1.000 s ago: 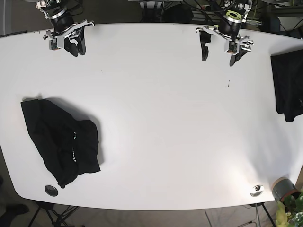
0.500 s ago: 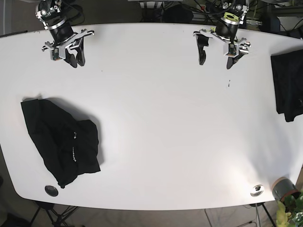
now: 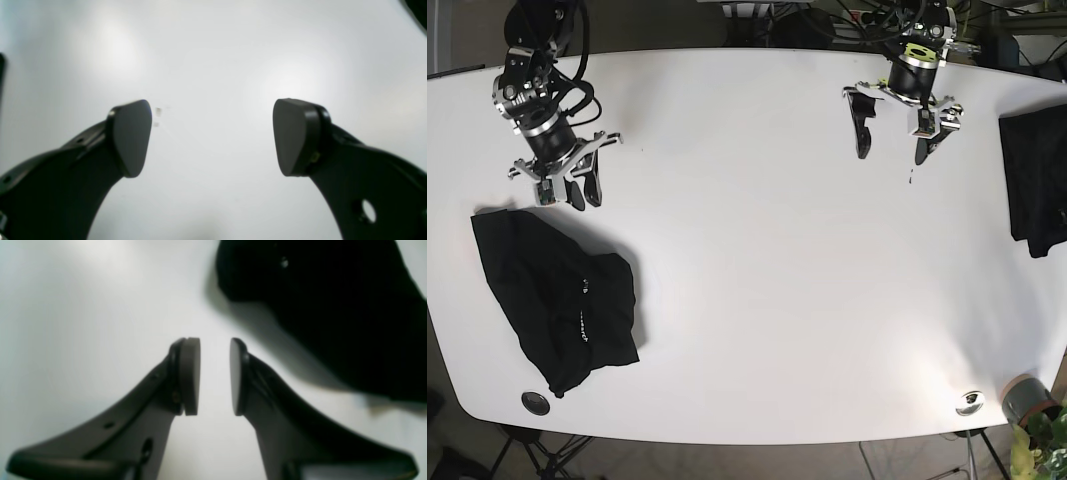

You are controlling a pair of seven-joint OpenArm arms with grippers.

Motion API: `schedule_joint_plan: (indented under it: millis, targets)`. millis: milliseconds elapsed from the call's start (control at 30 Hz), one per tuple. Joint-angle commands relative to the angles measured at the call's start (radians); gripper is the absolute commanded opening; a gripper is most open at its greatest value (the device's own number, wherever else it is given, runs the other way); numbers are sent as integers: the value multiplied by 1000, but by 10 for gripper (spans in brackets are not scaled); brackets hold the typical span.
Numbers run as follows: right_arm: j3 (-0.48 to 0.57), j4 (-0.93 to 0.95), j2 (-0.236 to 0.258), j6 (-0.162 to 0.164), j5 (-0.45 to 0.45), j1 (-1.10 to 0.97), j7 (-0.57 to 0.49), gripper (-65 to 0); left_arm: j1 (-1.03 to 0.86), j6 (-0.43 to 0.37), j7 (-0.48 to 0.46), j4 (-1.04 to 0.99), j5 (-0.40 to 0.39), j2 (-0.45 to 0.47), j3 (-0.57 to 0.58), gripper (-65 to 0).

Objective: Fold the T-shirt properly
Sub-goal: 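Lower the right gripper toward the second black garment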

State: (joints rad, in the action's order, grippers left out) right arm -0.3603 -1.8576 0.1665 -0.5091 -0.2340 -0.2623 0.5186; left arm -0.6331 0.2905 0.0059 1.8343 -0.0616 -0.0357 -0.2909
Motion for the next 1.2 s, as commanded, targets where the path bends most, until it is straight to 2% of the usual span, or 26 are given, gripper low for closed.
schedule_joint_plan:
  millis: [0,100,167,267,333,600,733,1000,1167]
  targets:
    - [-6,19,12,-4,-12,59,16,-498,3,3,-20,20,-11,-17,-12,-126]
    - [-4,80,41,-3,-11,146,61,-422,15,3,-20,17,-8,-19,-14,-126]
    - [-4,146,49,-1,-11,206,71,-338,19,3,-20,17,-8,-17,-15,-126]
    - [-4,221,57,-3,-11,278,71,-285,20,3,-20,17,-8,-17,-15,-126]
    - [-3,281,72,-3,-11,327,71,-273,20,3,-20,15,-8,-17,-15,-126]
    - [99,551,129,-3,-20,509,70,-271,54,3,-19,8,-8,-17,-15,-126]
    - [114,646,130,-4,-14,565,45,-271,55,3,-19,5,-8,-17,-15,-126]
    - [229,789,130,-4,-14,616,-28,-271,75,6,-19,0,-4,-14,-14,-126]
    - [240,927,130,-4,-20,639,-136,-279,77,6,-19,-17,-4,-13,-14,-126]
